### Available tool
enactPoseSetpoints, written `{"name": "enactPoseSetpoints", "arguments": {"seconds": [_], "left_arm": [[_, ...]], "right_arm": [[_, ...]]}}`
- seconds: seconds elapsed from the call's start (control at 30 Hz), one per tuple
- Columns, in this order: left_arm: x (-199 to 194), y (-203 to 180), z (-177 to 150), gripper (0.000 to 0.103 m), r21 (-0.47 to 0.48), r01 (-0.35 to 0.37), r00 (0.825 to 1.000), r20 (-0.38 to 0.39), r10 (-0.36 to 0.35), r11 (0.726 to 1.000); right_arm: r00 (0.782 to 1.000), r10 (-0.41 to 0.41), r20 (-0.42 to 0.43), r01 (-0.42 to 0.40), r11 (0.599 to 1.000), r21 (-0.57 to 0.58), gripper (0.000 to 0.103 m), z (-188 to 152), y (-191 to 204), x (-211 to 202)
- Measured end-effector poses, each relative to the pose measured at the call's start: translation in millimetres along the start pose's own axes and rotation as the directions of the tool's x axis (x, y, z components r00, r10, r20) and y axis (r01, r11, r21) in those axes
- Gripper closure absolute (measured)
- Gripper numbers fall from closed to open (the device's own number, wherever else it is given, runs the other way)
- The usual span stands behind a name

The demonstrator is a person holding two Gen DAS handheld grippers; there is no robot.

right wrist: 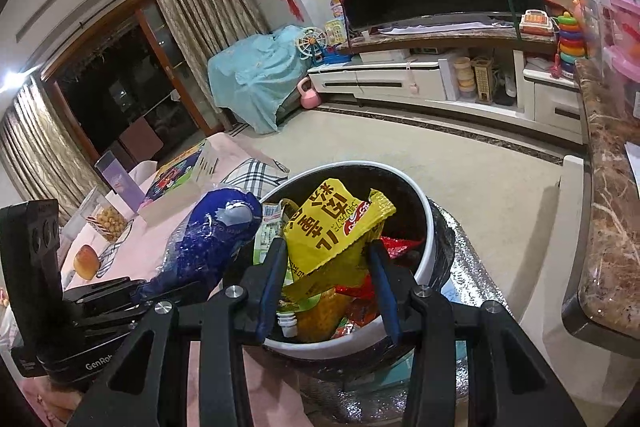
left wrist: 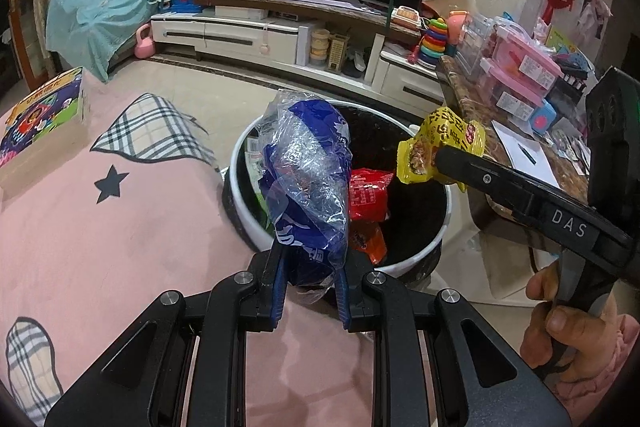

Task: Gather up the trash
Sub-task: 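Lift both held items and carry them over the trash bin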

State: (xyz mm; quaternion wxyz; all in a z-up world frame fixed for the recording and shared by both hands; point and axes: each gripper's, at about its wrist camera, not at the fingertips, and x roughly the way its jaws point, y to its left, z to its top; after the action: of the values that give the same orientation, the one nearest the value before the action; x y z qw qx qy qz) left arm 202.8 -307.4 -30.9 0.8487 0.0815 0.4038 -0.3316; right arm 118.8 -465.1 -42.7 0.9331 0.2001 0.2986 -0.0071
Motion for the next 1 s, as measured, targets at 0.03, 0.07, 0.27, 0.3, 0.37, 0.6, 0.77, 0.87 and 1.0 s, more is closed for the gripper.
{"name": "enactPoseSetpoints", "arguments": {"seconds": [0.03, 0.07, 0.27, 0.3, 0.37, 0.6, 0.77, 0.87, 1.0], "left_arm": [[1.0, -1.0, 1.1, 0.084, 0.002, -0.001, 1.0, 0.0, 0.001, 1.0], [1.6, -1.5, 1.8, 0.084, 0.004, -0.002, 1.0, 0.0, 0.002, 1.0], [8.0, -1.5, 4.7, 0.084, 0.004, -0.008, 1.0, -0.01, 0.008, 1.0], [9.4, -1.0, 5.4, 0.084, 0.001, -0.006, 1.0, -0.014, 0.006, 1.0], [11.8, -1.5, 6.5, 0.084, 0.002, -0.002, 1.0, -0.019, 0.002, 1.0], [23.5, -4.6, 11.7, 0.084, 0.019, 0.005, 0.999, -0.046, -0.004, 1.0], [26.6, -5.0, 13.1, 0.084, 0.02, 0.004, 0.999, -0.054, -0.003, 1.0], [27.7, -5.0, 13.3, 0.084, 0.024, 0.003, 0.998, -0.057, -0.002, 1.0], [29.6, -5.6, 13.5, 0.084, 0.027, 0.004, 0.998, -0.063, -0.002, 1.0]], "right_arm": [[1.0, 0.0, -0.001, 0.0, 1.0, -0.001, 0.06, 1.1, -1.3, 0.7], [1.0, -0.002, -0.002, 0.002, 1.0, -0.002, 0.06, 2.3, -2.1, 0.9], [1.0, -0.012, -0.02, 0.012, 1.0, -0.006, 0.06, 5.7, -7.2, 5.8], [1.0, -0.013, -0.023, 0.013, 1.0, -0.006, 0.06, 6.2, -7.8, 6.5], [1.0, -0.011, -0.027, 0.011, 1.0, -0.002, 0.06, 6.1, -8.9, 8.0], [0.999, -0.017, -0.034, 0.017, 1.0, -0.002, 0.06, 7.7, -9.6, 10.2], [0.999, -0.018, -0.044, 0.018, 1.0, -0.006, 0.06, 8.0, -12.4, 11.5], [0.999, -0.018, -0.046, 0.018, 1.0, -0.011, 0.059, 8.9, -12.9, 11.5], [0.998, -0.02, -0.055, 0.019, 1.0, -0.015, 0.059, 10.1, -12.1, 14.3]]}}
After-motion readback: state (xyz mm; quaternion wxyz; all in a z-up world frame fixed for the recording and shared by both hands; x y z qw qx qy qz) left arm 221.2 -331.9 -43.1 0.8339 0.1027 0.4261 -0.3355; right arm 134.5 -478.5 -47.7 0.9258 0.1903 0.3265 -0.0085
